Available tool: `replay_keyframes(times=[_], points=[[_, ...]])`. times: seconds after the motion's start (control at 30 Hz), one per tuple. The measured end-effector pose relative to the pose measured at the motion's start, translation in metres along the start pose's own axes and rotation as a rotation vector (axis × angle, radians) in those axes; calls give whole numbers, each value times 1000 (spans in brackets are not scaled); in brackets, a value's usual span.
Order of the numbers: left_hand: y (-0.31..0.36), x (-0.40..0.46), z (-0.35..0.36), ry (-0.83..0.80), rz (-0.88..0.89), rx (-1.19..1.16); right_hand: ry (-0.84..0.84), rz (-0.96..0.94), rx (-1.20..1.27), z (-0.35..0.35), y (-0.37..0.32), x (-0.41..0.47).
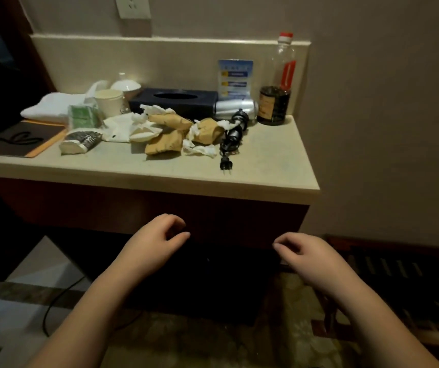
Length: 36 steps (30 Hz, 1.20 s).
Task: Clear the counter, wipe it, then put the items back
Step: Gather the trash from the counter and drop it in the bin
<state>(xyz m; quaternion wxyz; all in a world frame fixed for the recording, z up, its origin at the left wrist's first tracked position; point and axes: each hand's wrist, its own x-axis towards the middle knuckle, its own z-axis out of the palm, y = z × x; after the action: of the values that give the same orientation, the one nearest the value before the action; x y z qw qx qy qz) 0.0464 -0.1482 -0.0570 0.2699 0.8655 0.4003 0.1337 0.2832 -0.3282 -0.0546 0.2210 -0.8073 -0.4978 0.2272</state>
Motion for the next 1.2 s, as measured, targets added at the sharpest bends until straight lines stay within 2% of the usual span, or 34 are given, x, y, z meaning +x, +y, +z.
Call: replay_keyframes(times=[0.2, 0.4, 0.6, 0.83, 1.03, 1.2], points=[[-19, 47, -47, 220, 69, -102, 122, -204, -82, -20, -71, 60], [-26, 96, -75, 304, 171, -96, 196, -346, -295, -22, -131, 141], [-22, 135, -85, 262, 272, 14, 215, -336, -647, -12, -158, 219], [-34, 157, -88, 252, 294, 63, 198, -392, -806, -10, -170, 245], [-55, 155, -92, 388, 305, -102, 225, -388, -764, -8, -171, 244], [-63, 157, -99, 461, 205, -138, 263, -350, -752, -20, -173, 234]])
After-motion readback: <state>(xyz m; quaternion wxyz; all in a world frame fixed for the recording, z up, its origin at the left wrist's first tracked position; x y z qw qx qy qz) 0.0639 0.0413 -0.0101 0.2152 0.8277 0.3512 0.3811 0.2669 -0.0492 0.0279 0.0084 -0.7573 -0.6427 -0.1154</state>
